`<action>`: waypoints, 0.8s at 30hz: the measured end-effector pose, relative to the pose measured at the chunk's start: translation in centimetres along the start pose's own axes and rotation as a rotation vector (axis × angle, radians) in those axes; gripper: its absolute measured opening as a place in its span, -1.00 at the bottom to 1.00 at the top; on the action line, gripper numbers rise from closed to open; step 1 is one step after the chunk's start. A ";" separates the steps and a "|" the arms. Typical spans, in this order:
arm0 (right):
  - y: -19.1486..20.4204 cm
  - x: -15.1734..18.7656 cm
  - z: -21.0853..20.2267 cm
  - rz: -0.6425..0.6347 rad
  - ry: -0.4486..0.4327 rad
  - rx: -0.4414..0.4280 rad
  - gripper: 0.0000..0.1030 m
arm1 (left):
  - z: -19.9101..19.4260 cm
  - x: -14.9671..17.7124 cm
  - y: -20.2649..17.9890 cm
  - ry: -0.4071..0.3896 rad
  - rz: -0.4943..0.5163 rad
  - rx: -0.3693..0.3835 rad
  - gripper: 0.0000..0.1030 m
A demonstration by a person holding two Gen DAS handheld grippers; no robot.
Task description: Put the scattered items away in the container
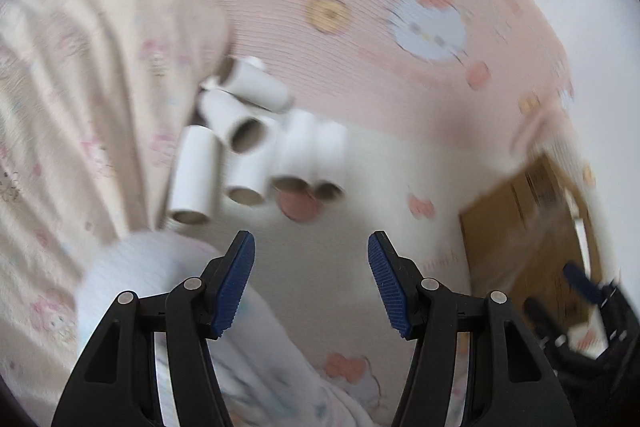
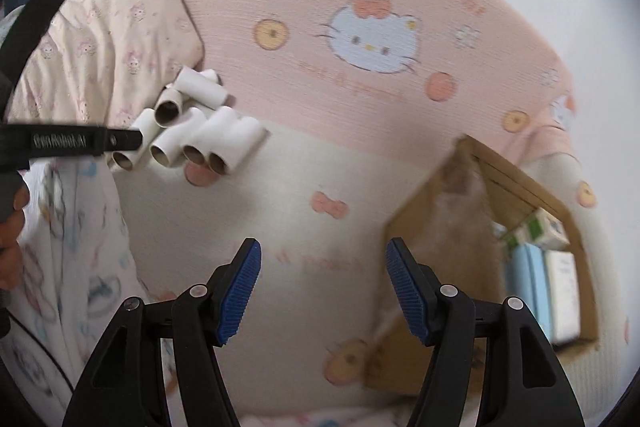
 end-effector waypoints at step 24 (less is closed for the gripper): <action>7.0 -8.8 14.2 0.176 0.124 -0.561 0.22 | 11.7 -6.2 7.9 0.344 -0.240 0.030 -0.17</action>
Point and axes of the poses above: each gripper's, at about its wrist camera, not at the fingertips, and z roughly the way its jaws point, y to its left, x to its underside, the point moved 2 cm from there along z, roughly the way its jaws point, and after that the axes turned 13 degrees about -x, right-handed, at the moved point
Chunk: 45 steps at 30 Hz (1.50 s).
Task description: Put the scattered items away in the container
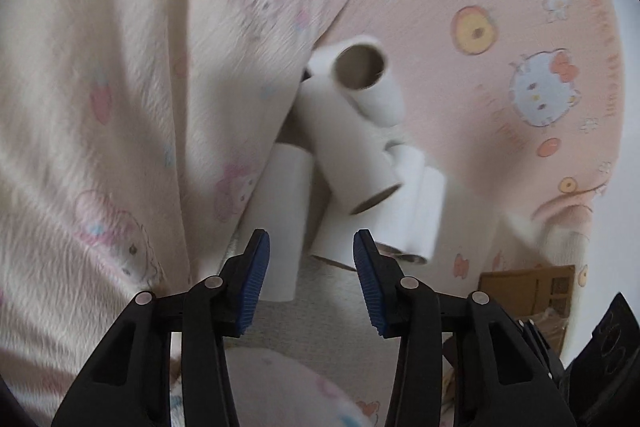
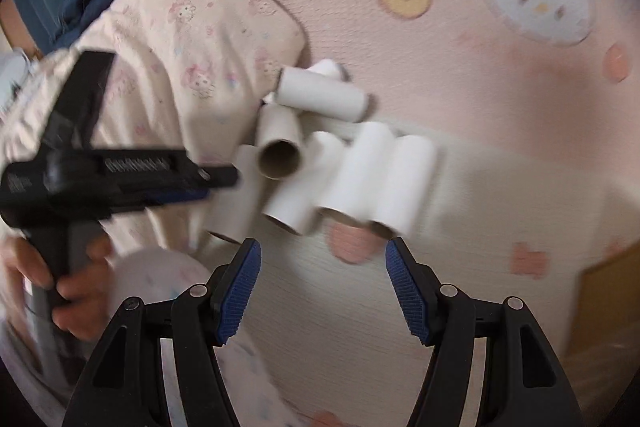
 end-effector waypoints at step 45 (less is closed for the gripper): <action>5.5 2.3 4.3 0.018 0.132 -0.123 -0.25 | -1.9 3.2 -3.3 0.080 0.063 0.139 -0.20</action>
Point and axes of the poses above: each gripper's, at about its wrist camera, not at the fingertips, and z roughly the way its jaws point, y to its left, x to its underside, the point moved 2 cm from there along z, roughly the way its jaws point, and after that the axes turned 13 degrees about -x, right-handed, at the moved point
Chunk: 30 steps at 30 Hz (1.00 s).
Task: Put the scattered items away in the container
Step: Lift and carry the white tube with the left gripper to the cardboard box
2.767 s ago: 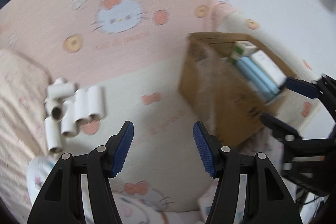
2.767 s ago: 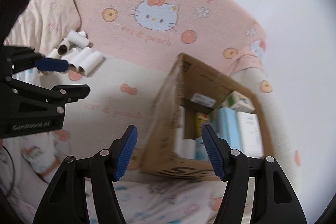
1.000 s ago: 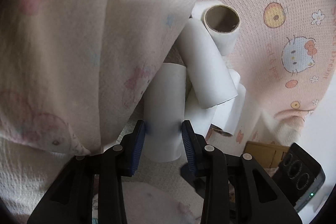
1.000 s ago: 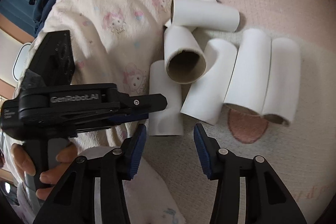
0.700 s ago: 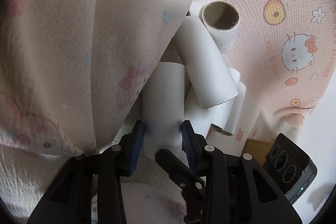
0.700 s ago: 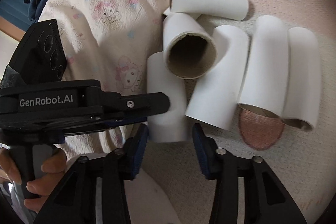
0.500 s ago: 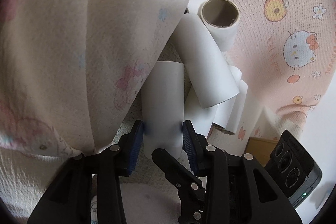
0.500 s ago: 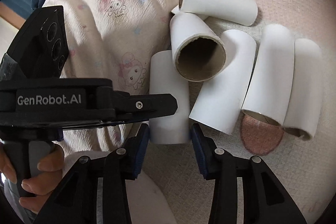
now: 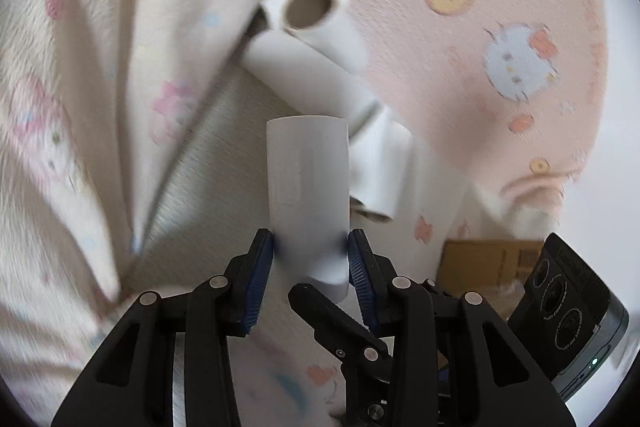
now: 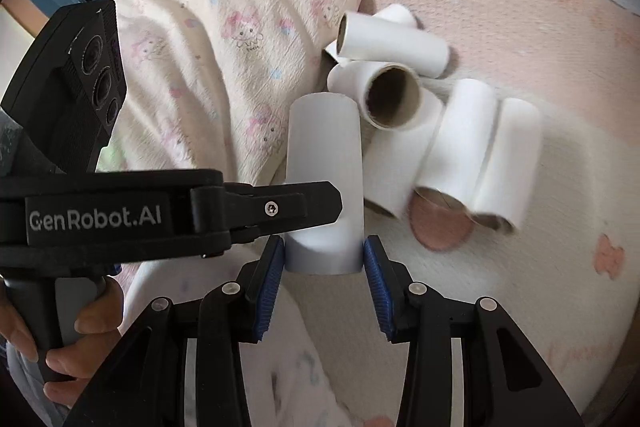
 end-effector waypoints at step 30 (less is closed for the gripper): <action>-14.6 10.7 -9.9 0.401 -0.033 0.107 -0.25 | 10.0 11.1 -14.2 0.214 0.296 -0.011 -0.19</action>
Point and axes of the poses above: each gripper's, at about its wrist camera, not at the fingertips, and z roughly the way its jaws point, y to its left, x to its underside, the point moved 2 cm from there along z, roughly the way its jaws point, and after that the axes turned 13 degrees about -x, right-handed, at the moved point
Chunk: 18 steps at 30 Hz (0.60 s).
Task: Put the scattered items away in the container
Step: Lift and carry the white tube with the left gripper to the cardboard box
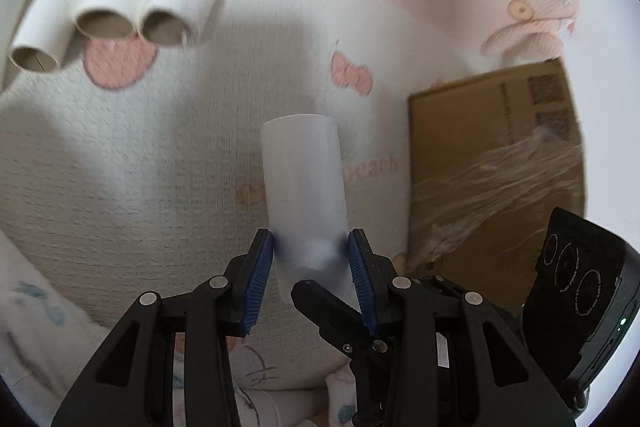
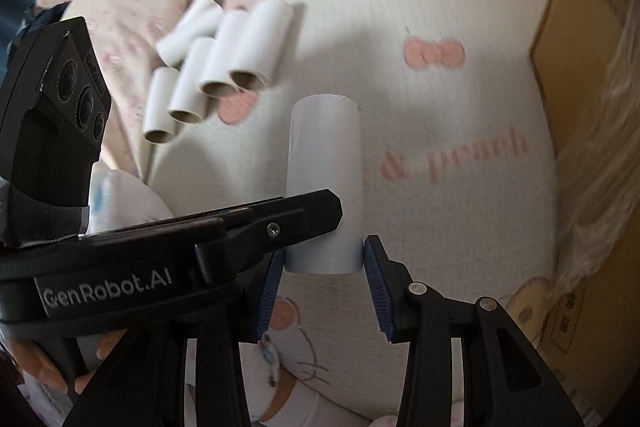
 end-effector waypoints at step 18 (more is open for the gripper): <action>-1.3 -2.2 2.9 0.003 0.051 -0.037 -0.21 | 1.7 -2.3 1.7 0.011 -0.016 0.008 -0.08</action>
Point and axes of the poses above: each gripper's, at about its wrist camera, not at the fingertips, and z roughly the way its jaws point, y to its left, x to its underside, the point moved 2 cm from there along z, roughly the way its jaws point, and after that the axes turned 13 degrees about -x, right-handed, at the moved point
